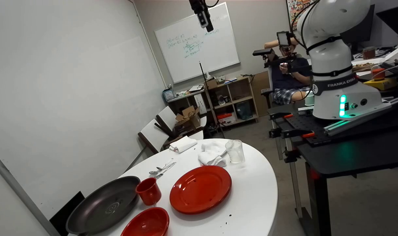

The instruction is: Use the towel to clean the red plate

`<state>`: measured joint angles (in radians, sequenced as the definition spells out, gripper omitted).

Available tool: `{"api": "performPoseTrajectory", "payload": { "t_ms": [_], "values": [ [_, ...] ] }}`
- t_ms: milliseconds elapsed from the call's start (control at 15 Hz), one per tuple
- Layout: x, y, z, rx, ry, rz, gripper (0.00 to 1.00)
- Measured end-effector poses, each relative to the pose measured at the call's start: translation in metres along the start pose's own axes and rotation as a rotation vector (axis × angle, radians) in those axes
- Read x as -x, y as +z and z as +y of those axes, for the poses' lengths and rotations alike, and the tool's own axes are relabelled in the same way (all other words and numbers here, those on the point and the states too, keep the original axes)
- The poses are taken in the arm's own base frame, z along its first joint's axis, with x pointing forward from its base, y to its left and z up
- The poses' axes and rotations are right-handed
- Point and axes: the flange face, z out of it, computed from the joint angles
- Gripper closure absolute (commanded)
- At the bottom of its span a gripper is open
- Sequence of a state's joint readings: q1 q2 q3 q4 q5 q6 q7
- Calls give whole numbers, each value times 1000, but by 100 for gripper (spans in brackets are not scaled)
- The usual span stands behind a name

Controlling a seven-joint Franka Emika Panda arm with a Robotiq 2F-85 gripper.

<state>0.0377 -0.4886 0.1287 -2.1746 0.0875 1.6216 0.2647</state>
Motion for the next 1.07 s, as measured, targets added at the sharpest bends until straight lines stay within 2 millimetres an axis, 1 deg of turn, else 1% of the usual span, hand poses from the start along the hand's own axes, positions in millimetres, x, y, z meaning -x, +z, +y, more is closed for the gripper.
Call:
{"api": "performPoseTrajectory", "payload": {
  "t_ms": [333, 467, 600, 733, 867, 1067],
  "values": [
    [0, 2, 1, 1, -2, -4, 0],
    [-1, 7, 1, -1, -11, -2, 0],
    [-5, 19, 2, -1, -7, -6, 0],
    [-12, 38, 4, -2, 2, -10, 0],
    [-24, 57, 5, -10, 20, 6, 0],
    [-47, 86, 9, -26, 76, 45, 0]
  ]
}}
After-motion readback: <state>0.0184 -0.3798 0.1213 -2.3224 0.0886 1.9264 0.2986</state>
